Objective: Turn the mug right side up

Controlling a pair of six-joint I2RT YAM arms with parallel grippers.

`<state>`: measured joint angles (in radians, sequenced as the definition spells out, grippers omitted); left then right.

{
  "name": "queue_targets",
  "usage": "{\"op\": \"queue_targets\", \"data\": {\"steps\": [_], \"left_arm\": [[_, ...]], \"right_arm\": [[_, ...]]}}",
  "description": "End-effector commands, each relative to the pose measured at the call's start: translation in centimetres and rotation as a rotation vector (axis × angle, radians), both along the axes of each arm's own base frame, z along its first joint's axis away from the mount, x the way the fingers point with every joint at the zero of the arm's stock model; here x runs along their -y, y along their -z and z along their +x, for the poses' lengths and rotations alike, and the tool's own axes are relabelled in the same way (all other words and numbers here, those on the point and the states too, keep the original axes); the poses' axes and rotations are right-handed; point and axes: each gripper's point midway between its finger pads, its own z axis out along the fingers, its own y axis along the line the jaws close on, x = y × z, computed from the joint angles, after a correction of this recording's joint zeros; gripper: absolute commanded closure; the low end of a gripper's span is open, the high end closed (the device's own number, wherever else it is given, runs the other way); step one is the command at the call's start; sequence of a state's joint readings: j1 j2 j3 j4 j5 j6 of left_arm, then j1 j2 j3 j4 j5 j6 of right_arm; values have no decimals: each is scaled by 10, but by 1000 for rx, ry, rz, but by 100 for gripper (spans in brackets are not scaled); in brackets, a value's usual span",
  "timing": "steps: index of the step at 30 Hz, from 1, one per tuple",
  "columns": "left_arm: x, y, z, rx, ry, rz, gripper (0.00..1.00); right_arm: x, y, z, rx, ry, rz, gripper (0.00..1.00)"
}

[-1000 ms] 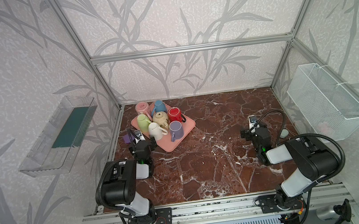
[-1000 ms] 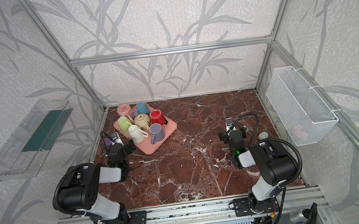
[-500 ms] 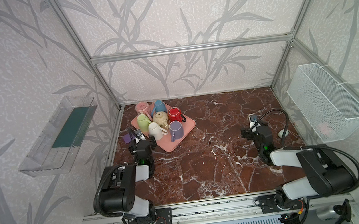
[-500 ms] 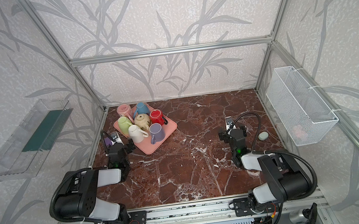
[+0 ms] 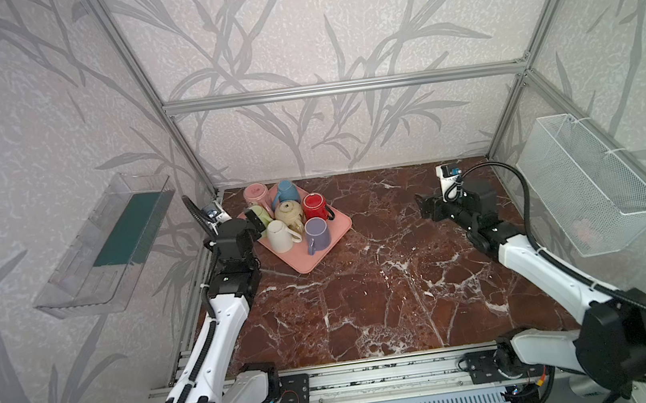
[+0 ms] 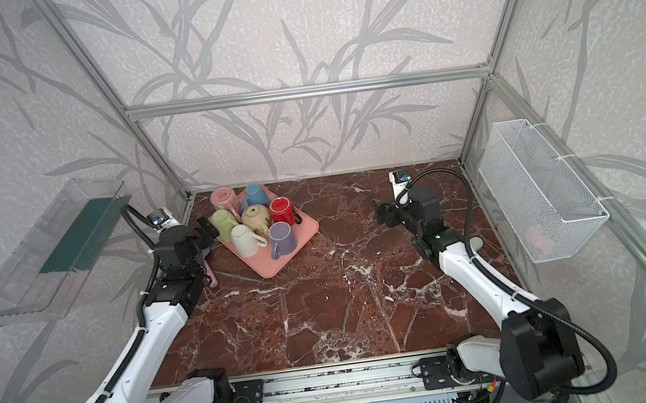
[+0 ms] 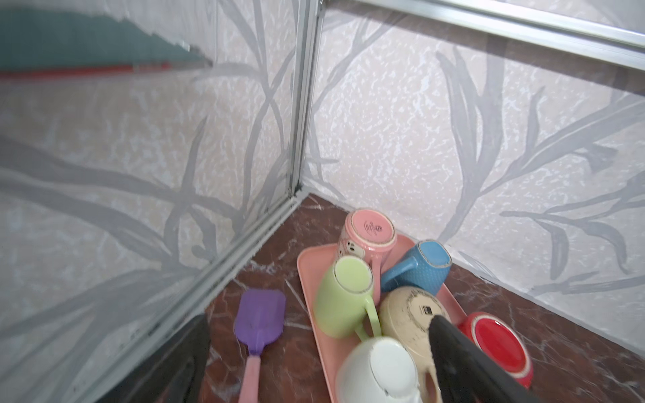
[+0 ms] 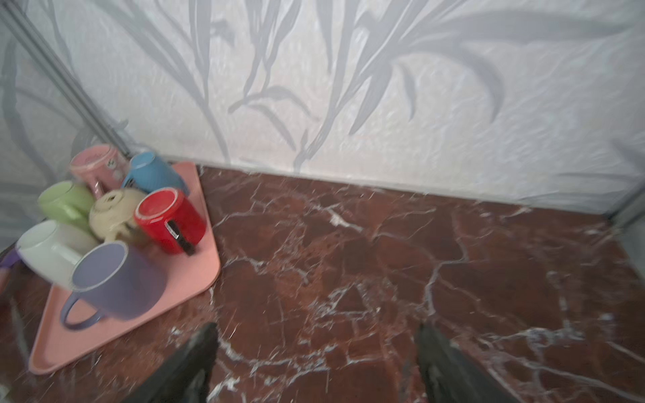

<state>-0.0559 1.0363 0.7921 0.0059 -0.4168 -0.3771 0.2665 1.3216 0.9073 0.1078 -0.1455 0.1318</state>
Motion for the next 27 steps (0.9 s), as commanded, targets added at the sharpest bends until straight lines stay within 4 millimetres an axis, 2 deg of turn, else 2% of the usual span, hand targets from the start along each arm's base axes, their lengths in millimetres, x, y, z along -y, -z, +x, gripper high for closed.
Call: {"op": "queue_targets", "data": {"steps": [1,7,8,9,10,17,20,24,27], "left_arm": [[0,51,-25,-172,-64,-160,7],[5,72,-39,-246,-80,-240,8],[5,73,-41,-253,-78,-244,4],[6,73,-42,-259,-72,-248,1],[7,74,-43,-267,-66,-252,1],[13,75,-50,-265,-43,-292,1],[19,69,-54,-254,-9,-314,1],[22,58,-65,-231,18,-324,1],[27,57,-69,-234,48,-330,1]], "right_arm": [[-58,42,-15,-270,-188,111,22],[-114,85,-7,-424,-225,103,27],[-121,88,-6,-441,-233,107,28],[-128,103,-5,-485,-236,103,29],[-133,109,-2,-504,-232,106,30],[-158,142,14,-591,-199,200,33],[-169,155,19,-630,-215,223,35],[-177,165,26,-659,-231,220,40],[-186,169,33,-676,-237,241,41]]}}
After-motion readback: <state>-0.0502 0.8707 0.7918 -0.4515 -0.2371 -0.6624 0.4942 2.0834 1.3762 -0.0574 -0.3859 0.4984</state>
